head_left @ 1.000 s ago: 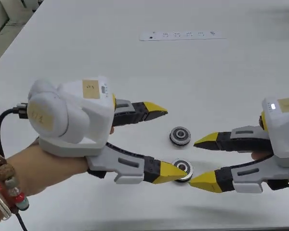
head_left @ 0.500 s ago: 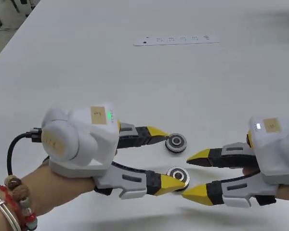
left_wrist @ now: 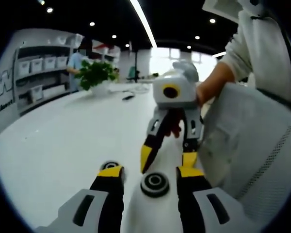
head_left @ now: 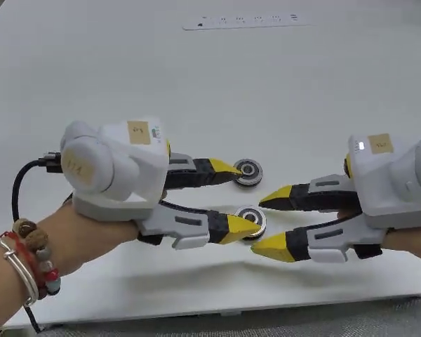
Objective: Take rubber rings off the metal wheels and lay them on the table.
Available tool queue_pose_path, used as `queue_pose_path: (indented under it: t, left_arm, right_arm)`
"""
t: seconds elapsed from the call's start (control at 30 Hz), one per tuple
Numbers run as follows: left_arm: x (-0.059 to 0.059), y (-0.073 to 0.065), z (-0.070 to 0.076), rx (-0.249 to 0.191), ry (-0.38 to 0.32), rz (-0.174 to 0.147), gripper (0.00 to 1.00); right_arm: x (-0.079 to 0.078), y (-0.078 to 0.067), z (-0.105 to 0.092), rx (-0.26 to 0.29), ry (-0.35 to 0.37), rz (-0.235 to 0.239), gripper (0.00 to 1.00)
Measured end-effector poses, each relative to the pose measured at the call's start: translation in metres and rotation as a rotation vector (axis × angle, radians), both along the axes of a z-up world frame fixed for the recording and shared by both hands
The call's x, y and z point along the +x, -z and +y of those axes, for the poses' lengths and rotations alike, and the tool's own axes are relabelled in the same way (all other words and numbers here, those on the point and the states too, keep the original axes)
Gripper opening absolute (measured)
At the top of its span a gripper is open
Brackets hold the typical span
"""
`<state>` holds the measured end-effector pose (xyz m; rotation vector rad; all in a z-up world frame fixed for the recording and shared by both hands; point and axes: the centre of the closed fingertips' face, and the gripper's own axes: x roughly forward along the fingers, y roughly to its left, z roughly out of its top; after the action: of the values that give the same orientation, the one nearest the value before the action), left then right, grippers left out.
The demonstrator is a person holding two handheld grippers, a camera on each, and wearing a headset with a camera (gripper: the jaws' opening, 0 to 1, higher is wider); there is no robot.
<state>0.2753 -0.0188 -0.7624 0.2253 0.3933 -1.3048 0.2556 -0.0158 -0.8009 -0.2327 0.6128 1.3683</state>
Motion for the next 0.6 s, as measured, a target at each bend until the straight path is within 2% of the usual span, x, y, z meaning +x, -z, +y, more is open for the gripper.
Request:
queue_pose_path:
  t: [0.2, 0.5, 0.6]
  left_arm:
    - [-0.004, 0.007, 0.001, 0.015, 0.011, -0.001, 0.39]
    - [-0.003, 0.012, -0.003, -0.003, 0.030, -0.009, 0.28]
    - [-0.001, 0.014, -0.003, 0.002, 0.021, 0.004, 0.26]
  right_arm:
    - [0.001, 0.000, 0.001, 0.001, -0.001, -0.010, 0.36]
    - [0.009, 0.000, -0.002, 0.013, 0.008, -0.033, 0.30]
    - [0.009, -0.002, -0.001, 0.024, 0.012, -0.033, 0.26]
